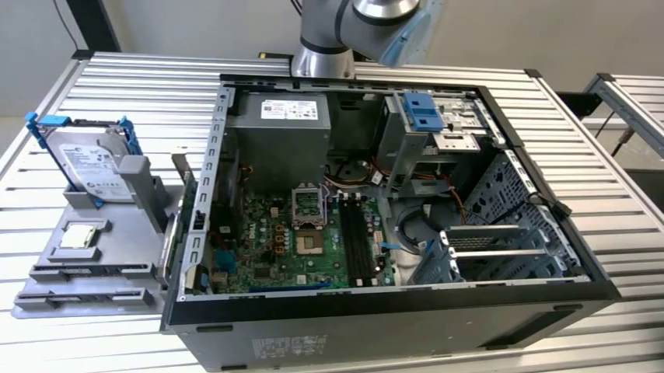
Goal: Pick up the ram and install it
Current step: 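Pick up the ram and move it above insertion slot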
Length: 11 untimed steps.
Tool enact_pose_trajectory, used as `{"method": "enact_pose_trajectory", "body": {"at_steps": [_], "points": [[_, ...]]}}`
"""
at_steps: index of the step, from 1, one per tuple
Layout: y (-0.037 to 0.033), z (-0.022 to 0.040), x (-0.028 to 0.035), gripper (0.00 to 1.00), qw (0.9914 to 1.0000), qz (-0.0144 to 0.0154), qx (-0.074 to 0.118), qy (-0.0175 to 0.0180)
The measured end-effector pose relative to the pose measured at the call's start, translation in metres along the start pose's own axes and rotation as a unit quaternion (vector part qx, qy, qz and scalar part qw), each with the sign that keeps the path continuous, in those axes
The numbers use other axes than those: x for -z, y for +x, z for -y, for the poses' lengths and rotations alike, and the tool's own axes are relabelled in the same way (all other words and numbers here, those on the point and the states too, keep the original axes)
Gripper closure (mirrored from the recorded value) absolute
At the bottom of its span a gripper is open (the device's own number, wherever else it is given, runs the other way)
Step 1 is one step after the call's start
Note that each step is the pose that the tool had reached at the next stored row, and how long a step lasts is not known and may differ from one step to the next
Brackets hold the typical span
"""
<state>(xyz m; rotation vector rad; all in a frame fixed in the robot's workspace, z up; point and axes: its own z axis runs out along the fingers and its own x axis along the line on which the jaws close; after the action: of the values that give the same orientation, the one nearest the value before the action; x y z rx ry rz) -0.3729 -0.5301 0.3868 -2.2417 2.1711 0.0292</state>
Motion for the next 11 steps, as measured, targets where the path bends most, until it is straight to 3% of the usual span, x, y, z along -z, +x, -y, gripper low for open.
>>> {"method": "enact_pose_trajectory", "body": {"at_steps": [1, 7, 8, 11], "points": [[0.0, 0.0, 0.0, 1.0, 0.99994, 0.0, 0.011, -0.0003], [0.0, 0.0, 0.0, 1.0, 0.99988, 0.0, 0.016, -0.0004], [0.0, 0.0, 0.0, 0.0, 0.99987, 0.0, 0.016, -0.0004], [0.0, 0.0, 0.0, 0.0, 0.99984, 0.0, 0.018, -0.0005]]}}
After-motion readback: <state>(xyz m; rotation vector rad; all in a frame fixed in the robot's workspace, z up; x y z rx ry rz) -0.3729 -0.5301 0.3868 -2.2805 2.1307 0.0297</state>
